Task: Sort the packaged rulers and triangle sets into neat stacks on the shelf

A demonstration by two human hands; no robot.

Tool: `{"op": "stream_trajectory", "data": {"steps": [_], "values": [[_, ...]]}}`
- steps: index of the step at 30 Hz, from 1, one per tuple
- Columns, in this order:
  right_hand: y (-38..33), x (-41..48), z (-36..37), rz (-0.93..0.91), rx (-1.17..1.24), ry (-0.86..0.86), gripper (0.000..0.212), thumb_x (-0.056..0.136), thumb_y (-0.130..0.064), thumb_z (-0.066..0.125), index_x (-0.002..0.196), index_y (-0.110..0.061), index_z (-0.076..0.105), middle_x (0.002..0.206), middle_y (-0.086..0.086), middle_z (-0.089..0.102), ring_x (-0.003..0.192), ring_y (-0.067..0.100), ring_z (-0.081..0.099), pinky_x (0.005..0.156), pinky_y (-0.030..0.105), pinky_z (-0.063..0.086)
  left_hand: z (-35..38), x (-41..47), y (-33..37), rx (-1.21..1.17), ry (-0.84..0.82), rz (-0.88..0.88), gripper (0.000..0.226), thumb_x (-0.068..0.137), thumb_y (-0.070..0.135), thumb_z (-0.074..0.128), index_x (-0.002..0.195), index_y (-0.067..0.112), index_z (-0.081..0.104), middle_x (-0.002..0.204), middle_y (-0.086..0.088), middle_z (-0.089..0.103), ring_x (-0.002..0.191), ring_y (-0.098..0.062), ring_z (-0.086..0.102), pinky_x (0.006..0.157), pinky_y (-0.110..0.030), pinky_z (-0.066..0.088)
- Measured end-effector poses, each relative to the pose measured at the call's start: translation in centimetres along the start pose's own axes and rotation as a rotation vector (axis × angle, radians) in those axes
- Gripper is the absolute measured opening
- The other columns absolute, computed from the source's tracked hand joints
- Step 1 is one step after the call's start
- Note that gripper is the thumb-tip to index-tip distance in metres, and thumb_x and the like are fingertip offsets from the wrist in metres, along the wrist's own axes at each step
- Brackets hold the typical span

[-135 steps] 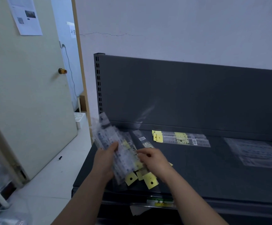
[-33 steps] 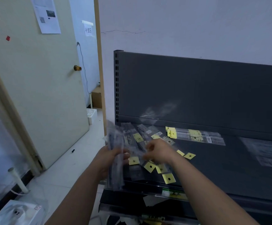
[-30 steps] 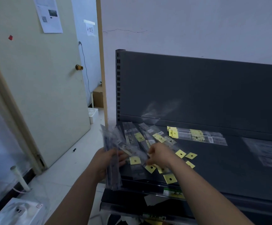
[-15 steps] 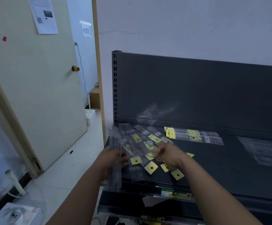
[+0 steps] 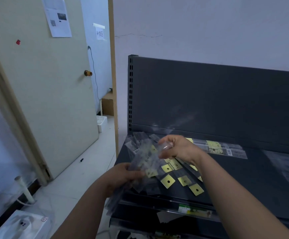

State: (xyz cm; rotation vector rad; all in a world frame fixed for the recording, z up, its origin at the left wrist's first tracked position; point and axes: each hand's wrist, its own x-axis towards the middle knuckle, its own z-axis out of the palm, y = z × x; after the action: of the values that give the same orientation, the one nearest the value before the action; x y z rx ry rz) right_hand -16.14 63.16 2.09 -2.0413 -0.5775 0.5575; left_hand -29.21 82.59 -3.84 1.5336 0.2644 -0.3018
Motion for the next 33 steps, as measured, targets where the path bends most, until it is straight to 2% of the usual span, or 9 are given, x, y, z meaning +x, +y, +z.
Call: {"op": "stream_trajectory", "data": {"steps": [2, 7, 10, 13, 17, 22, 25, 29, 33], "values": [[0.0, 0.3, 1.3, -0.025, 0.126, 0.047, 0.040, 0.067, -0.003, 0.083, 0.100, -0.016, 0.064, 0.079, -0.001, 0.069, 0.068, 0.011, 0.064, 0.060, 0.021, 0.051, -0.2, -0.3, 0.1, -0.110, 0.040, 0.007, 0.016, 0.085, 0.015, 0.069, 0.095, 0.003, 0.066, 0.076, -0.008, 0.070, 0.066, -0.017, 0.066, 0.061, -0.025, 0.051], [0.5, 2.2, 5.6, -0.012, 0.246, 0.127, 0.052, 0.071, -0.006, 0.082, 0.115, -0.010, 0.055, 0.097, 0.014, 0.070, 0.087, 0.029, 0.069, 0.083, 0.045, 0.057, -0.7, -1.2, 0.3, -0.240, 0.154, -0.022, 0.007, 0.089, 0.008, 0.062, 0.092, 0.002, 0.062, 0.064, -0.006, 0.064, 0.051, -0.014, 0.058, 0.049, -0.023, 0.046], [1.5, 3.3, 6.9, 0.072, -0.105, 0.213, 0.061, 0.076, -0.035, 0.079, 0.125, -0.014, 0.050, 0.109, 0.005, 0.064, 0.094, 0.021, 0.063, 0.081, 0.038, 0.054, -1.9, -1.7, -0.2, -0.341, 0.254, -0.021, 0.008, 0.089, 0.003, 0.057, 0.092, -0.002, 0.063, 0.069, -0.010, 0.067, 0.057, -0.017, 0.059, 0.051, -0.026, 0.048], [2.4, 3.3, 7.9, 0.118, -0.608, 0.138, 0.057, 0.072, -0.052, 0.075, 0.109, -0.017, 0.049, 0.110, 0.007, 0.059, 0.090, 0.021, 0.055, 0.072, 0.030, 0.044, -2.8, -1.6, -0.6, -0.523, 0.278, 0.016, 0.016, 0.092, -0.001, 0.049, 0.100, -0.008, 0.061, 0.100, -0.021, 0.072, 0.079, -0.021, 0.069, 0.059, -0.026, 0.057], [2.6, 3.8, 8.2, 0.169, -0.504, 0.137, 0.040, 0.079, -0.032, 0.071, 0.108, -0.012, 0.051, 0.099, 0.004, 0.056, 0.080, 0.020, 0.053, 0.064, 0.030, 0.044, -3.0, -1.1, -1.1, -0.637, 0.338, 0.031, 0.015, 0.098, 0.001, 0.045, 0.102, -0.009, 0.054, 0.109, -0.027, 0.068, 0.100, -0.035, 0.067, 0.076, -0.037, 0.060], [4.1, 4.3, 6.1, 0.257, -0.408, 0.301, 0.028, 0.086, -0.021, 0.060, 0.107, -0.007, 0.049, 0.095, 0.009, 0.059, 0.082, 0.027, 0.057, 0.059, 0.029, 0.042, -3.1, -0.1, -0.9, -0.627, 0.419, -0.006, 0.011, 0.096, 0.001, 0.047, 0.099, -0.005, 0.056, 0.089, -0.019, 0.065, 0.074, -0.025, 0.063, 0.065, -0.036, 0.060], [5.0, 4.0, 5.3, 0.309, -0.571, 0.352, 0.044, 0.087, -0.038, 0.062, 0.118, -0.008, 0.051, 0.118, 0.014, 0.057, 0.104, 0.031, 0.055, 0.081, 0.035, 0.048, -3.2, 0.4, -0.8, -0.654, 0.394, -0.036, 0.008, 0.091, -0.001, 0.049, 0.094, 0.004, 0.055, 0.073, -0.008, 0.057, 0.061, -0.018, 0.054, 0.057, -0.031, 0.058], [4.1, 4.4, 6.6, 0.005, -0.829, 0.353, 0.053, 0.086, -0.047, 0.058, 0.128, -0.014, 0.053, 0.134, 0.010, 0.046, 0.124, 0.030, 0.038, 0.103, 0.037, 0.034, -3.2, 0.8, -1.1, -0.671, 0.426, -0.061, 0.006, 0.091, 0.010, 0.057, 0.088, 0.006, 0.054, 0.065, -0.006, 0.053, 0.055, -0.016, 0.048, 0.048, -0.027, 0.053], [2.6, 5.2, 10.6, -0.257, -0.843, -0.035, 0.033, 0.092, -0.040, 0.054, 0.113, -0.016, 0.060, 0.124, 0.002, 0.056, 0.121, 0.024, 0.043, 0.101, 0.037, 0.034, -3.6, 0.8, -1.3, -0.708, 0.481, -0.065, 0.007, 0.091, 0.009, 0.055, 0.086, 0.006, 0.053, 0.067, -0.008, 0.053, 0.055, -0.017, 0.048, 0.047, -0.026, 0.052]]}}
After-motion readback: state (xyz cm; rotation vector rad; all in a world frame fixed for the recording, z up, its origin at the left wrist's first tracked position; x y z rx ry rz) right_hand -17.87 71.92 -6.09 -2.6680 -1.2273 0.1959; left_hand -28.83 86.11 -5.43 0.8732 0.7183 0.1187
